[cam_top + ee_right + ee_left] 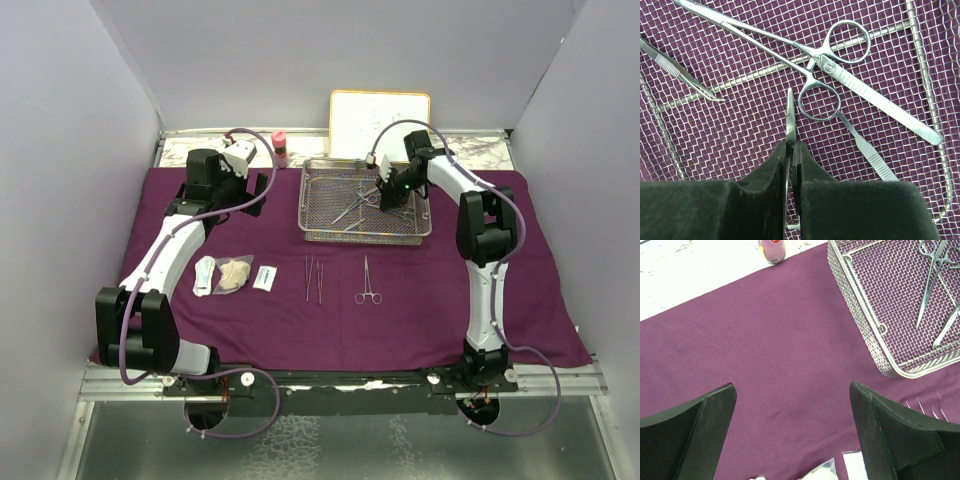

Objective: Open and lay out the surgical kit
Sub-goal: Pick up the medical item from the container.

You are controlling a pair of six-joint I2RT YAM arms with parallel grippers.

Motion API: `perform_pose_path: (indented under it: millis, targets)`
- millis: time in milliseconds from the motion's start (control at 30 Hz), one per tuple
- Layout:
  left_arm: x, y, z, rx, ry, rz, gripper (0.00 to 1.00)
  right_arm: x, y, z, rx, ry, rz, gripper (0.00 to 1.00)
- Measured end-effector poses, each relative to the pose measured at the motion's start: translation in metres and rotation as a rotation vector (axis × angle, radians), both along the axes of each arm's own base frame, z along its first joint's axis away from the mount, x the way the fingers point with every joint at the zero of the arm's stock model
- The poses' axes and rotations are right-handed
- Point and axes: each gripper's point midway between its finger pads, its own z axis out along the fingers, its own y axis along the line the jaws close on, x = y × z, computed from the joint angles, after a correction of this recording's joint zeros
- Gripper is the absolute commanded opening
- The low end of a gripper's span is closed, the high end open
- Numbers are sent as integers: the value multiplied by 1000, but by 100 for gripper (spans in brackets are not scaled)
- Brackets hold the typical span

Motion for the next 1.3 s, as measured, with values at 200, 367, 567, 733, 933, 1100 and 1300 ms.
perform_pose_path:
  millis: [200,367,567,733,933,1100,1300]
  targets:
    - [0,-1,3,-4,-9,-5,99,-2,0,1,7,19,-29,1]
    - [0,-1,3,-4,-9,-4,99,-6,0,3,7,34,-39,1]
    - [0,-1,3,-6,-10,-8,99,-11,-2,4,0,52,-36,1]
    - [1,-2,4,-8,-13,-9,99,-10,-2,9,-4,47,-25,1]
    - [0,-2,2,-8,-11,-10,99,-13,-3,9,-7,56,-20,1]
    - [0,-2,2,-8,-12,-10,99,-17,-3,9,-7,66,-26,1]
    - [0,-2,2,-8,-13,-11,99,-14,-1,12,6,67,-54,1]
